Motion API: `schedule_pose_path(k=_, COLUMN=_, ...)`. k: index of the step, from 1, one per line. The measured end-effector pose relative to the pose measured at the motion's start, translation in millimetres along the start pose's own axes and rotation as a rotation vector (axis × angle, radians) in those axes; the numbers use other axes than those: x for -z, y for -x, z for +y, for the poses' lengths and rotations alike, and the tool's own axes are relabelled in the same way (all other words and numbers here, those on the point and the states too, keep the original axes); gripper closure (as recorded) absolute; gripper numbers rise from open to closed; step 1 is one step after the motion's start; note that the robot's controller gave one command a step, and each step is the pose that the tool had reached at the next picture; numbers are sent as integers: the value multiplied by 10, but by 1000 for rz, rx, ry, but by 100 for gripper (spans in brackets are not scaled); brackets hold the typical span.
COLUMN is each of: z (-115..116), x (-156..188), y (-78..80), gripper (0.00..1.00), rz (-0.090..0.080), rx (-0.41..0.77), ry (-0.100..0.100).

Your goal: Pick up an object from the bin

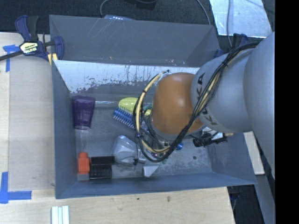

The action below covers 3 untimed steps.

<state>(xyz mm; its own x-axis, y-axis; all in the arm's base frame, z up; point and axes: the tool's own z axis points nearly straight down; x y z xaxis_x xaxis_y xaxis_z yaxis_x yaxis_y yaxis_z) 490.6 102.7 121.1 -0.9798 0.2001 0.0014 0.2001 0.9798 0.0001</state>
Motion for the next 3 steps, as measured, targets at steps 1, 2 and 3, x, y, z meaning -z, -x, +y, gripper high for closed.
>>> schedule_pose_path(k=1, z=1, x=352, y=1, gripper=0, rz=-4, rx=-19, ry=1)
schedule_pose_path(k=2, z=63, x=-294, y=-50, gripper=0, rz=-1, rx=-132, ry=3)
schedule_pose_path(k=3, z=-26, x=-472, y=-57, gripper=100, rz=1, rx=-238, ry=8)
